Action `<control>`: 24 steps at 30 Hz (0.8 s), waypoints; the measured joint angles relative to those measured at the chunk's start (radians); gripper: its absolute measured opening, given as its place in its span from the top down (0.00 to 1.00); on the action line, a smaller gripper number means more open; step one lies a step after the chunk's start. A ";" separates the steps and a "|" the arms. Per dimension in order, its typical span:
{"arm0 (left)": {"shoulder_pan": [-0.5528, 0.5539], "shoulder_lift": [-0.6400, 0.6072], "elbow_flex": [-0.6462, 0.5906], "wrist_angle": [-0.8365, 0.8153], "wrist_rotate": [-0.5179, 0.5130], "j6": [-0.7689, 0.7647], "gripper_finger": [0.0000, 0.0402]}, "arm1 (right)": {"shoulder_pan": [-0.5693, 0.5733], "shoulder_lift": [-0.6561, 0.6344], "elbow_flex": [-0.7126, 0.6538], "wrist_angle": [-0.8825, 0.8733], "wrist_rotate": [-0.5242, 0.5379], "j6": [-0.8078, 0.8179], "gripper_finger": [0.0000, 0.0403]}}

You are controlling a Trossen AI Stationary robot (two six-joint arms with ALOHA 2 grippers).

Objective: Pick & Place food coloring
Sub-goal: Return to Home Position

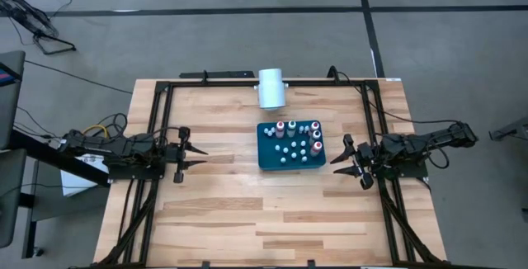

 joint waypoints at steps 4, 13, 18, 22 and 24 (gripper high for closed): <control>0.000 0.000 0.000 0.000 0.000 0.000 0.74 | 0.000 0.000 0.000 0.000 0.000 0.000 0.66; 0.000 0.000 0.000 0.000 -0.001 0.000 0.74 | 0.000 0.000 0.000 0.000 0.000 0.000 0.67; 0.000 0.000 0.000 0.001 -0.001 0.000 0.74 | 0.000 0.000 0.000 0.000 0.000 0.000 0.66; 0.000 0.000 0.000 0.001 -0.001 0.000 0.74 | 0.000 0.000 0.000 -0.001 0.000 0.000 0.66; 0.000 0.000 0.000 0.001 -0.002 0.000 0.74 | 0.000 0.000 0.000 -0.001 0.000 0.000 0.65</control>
